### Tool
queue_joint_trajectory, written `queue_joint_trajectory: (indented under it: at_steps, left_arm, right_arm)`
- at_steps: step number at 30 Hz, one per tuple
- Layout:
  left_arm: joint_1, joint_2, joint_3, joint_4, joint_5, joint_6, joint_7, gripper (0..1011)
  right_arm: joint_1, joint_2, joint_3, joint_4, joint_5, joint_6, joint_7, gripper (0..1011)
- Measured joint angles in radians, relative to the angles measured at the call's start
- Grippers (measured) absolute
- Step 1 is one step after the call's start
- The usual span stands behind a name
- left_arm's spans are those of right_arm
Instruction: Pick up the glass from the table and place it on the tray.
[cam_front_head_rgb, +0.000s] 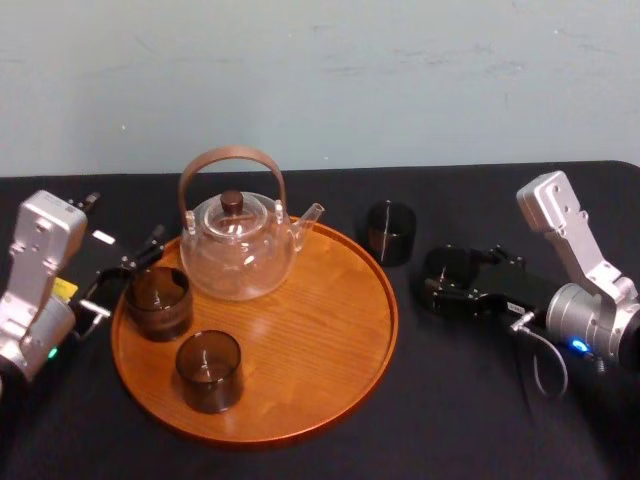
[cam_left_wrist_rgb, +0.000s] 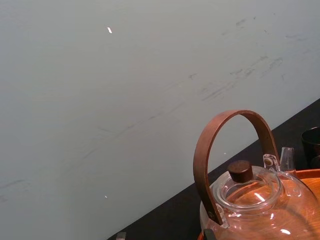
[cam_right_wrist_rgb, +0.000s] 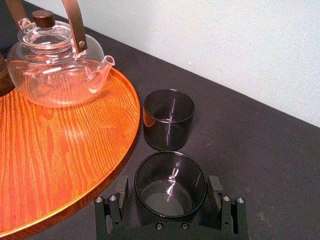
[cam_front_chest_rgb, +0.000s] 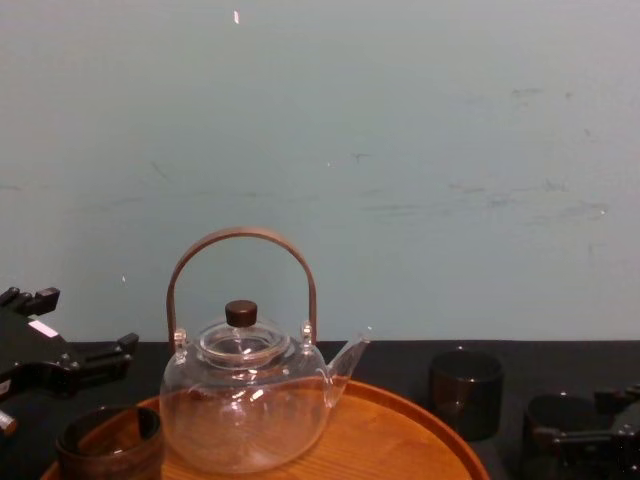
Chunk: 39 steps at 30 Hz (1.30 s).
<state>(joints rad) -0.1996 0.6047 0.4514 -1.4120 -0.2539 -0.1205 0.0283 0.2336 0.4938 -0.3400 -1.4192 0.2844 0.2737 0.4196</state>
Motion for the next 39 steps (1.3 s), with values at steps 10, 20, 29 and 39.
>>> queue_joint_trajectory:
  at_steps: [10,20,29,39]
  left_arm:
    - [0.0,0.0,0.0,0.0,0.0,0.0,0.0,1001]
    - [0.0,0.0,0.0,0.0,0.0,0.0,0.0,1001]
    - [0.0,0.0,0.0,0.0,0.0,0.0,0.0,1001]
    - [0.0,0.0,0.0,0.0,0.0,0.0,0.0,1001]
  right_arm:
    - [0.016,-0.007,-0.014,0.019,-0.013,-0.004,0.003,1002]
    - [0.014,-0.006,-0.011,0.016,-0.011,-0.004,0.002,948]
    - [0.013,-0.006,-0.01,0.015,-0.009,-0.004,0.002,896]
    - [0.012,-0.005,-0.009,0.014,-0.008,-0.004,0.002,898]
